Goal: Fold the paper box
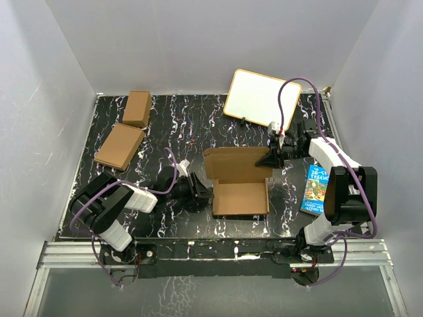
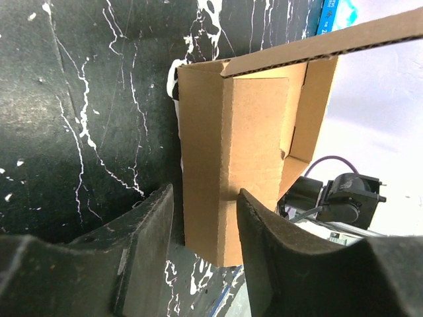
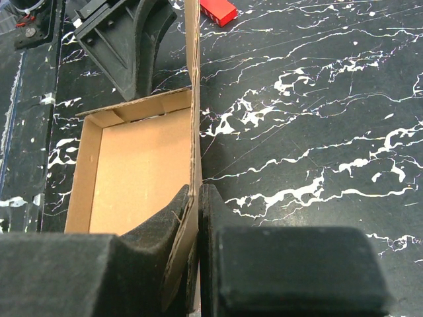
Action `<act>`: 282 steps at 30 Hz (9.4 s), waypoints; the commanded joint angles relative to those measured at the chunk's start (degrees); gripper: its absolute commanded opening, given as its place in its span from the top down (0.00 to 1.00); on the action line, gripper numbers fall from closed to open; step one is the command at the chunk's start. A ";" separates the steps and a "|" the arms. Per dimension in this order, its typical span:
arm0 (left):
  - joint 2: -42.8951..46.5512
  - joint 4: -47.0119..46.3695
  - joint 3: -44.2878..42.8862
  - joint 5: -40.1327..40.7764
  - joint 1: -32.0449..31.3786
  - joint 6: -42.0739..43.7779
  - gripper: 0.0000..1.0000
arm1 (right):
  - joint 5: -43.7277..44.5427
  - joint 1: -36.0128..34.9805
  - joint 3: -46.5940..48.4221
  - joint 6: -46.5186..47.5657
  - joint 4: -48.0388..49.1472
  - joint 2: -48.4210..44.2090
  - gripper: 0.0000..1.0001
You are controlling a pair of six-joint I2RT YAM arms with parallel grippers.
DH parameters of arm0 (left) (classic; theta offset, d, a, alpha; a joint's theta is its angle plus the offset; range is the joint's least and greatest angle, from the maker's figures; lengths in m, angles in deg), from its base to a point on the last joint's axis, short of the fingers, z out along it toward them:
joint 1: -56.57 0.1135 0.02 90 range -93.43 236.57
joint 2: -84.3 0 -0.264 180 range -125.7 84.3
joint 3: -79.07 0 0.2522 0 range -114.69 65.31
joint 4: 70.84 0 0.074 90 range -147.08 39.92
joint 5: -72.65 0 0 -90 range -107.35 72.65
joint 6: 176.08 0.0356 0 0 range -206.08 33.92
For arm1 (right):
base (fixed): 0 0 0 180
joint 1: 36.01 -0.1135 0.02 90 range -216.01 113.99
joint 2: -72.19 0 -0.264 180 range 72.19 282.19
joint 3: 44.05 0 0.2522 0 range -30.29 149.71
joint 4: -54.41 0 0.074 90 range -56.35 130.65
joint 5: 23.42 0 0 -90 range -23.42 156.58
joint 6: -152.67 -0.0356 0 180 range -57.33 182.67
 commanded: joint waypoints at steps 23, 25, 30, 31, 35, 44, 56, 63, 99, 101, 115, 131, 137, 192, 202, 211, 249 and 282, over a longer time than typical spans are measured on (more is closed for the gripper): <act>3.09 9.39 -5.12 2.49 -2.23 2.89 0.54 | -2.96 -0.24 2.63 2.56 -0.21 0.66 0.92; 3.36 12.44 -6.23 3.75 -2.94 3.89 0.54 | -2.94 -0.28 2.68 2.53 -0.21 0.73 0.92; 2.68 23.31 -10.57 7.81 -4.40 6.85 0.53 | -2.87 -0.37 2.68 2.53 -0.17 0.79 0.92; 2.75 25.37 -11.38 9.43 -4.84 7.50 0.54 | -2.90 -0.37 2.68 2.58 -0.19 0.80 0.92; 3.49 34.79 -15.65 15.59 -6.78 10.78 0.55 | -2.88 -0.46 2.68 2.59 -0.16 0.83 0.92; 3.43 45.62 -20.69 23.97 -9.92 14.76 0.62 | -2.73 -0.61 2.68 2.59 -0.16 0.85 0.92; 0.59 55.21 -27.26 32.67 -14.12 14.85 0.69 | -2.57 -0.64 2.68 2.52 -0.13 0.73 0.92; -1.74 58.13 -28.42 35.60 -15.90 14.63 0.73 | -2.83 -0.77 2.55 2.54 -0.13 0.73 0.92; -0.26 67.14 -36.48 44.20 -18.48 19.88 0.63 | -2.94 -1.87 1.89 1.83 1.05 1.28 0.92; 0.08 67.29 -36.59 44.55 -18.45 20.05 0.62 | -2.92 -1.83 1.82 1.51 1.26 1.34 0.92; 6.96 59.46 -33.44 41.79 -18.49 21.46 0.43 | -1.92 -1.85 1.37 -2.19 4.37 1.22 0.92; 27.18 47.21 -23.24 28.96 -4.61 31.53 0.14 | 7.78 -1.34 12.58 -17.05 10.81 6.69 0.90; 27.94 51.10 -23.28 26.33 5.13 34.74 0.12 | 21.12 -1.22 27.27 -18.09 2.98 17.62 0.38; -8.44 70.92 -41.08 16.43 13.92 79.84 0.55 | -3.72 5.18 -4.58 -25.67 17.55 -5.88 0.04; -9.57 70.88 -41.08 16.29 13.92 78.86 0.66 | -3.76 5.22 -4.24 -24.77 16.51 -5.25 0.04; -7.50 69.55 -40.75 16.80 13.92 77.75 0.82 | -3.90 5.19 -4.16 -24.74 16.33 -5.34 0.04; -7.12 46.24 -41.45 16.06 -7.96 44.28 0.98 | -3.67 5.20 -3.73 -24.48 15.97 -4.72 0.04; 3.68 42.70 -36.84 32.07 -12.17 49.59 0.03 | -3.57 5.19 -3.44 -23.67 15.30 -4.72 0.05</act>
